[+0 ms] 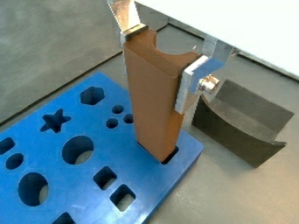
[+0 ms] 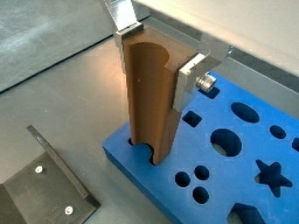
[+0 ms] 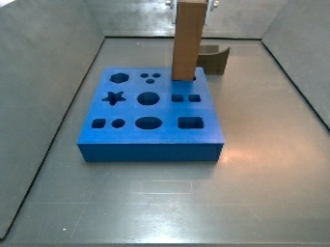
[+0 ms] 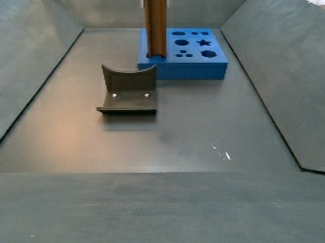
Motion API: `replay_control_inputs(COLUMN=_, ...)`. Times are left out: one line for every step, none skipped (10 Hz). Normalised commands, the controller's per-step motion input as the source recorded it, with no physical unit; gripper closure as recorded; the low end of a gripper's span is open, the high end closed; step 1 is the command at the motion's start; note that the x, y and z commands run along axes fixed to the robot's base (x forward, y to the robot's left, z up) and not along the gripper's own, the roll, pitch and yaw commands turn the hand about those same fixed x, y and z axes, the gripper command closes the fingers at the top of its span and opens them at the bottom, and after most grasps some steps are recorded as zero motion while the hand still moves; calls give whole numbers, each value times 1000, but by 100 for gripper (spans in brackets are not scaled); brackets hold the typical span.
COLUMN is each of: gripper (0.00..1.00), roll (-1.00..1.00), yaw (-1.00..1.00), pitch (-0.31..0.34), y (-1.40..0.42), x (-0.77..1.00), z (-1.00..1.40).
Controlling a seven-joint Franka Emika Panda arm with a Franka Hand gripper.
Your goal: Insert the arch object.
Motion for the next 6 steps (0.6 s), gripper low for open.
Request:
replay_control_inputs(gripper=100, roll=-7, yaw=0, pitch=0, y=0, x=191, z=-366)
replay_control_inputs(gripper=100, roll=-60, yaw=0, pitch=0, y=0, x=263, z=-411)
replay_control_inputs(gripper=100, roll=-39, yaw=-9, pitch=0, y=0, x=231, z=-354)
replay_control_inputs(gripper=100, roll=-14, yaw=0, pitch=0, y=0, x=6, z=-183)
replay_control_inputs(gripper=100, roll=-11, yaw=0, pitch=0, y=0, x=0, z=-157)
replay_control_inputs(gripper=100, roll=-13, yaw=0, pitch=-10, y=0, x=0, z=-197)
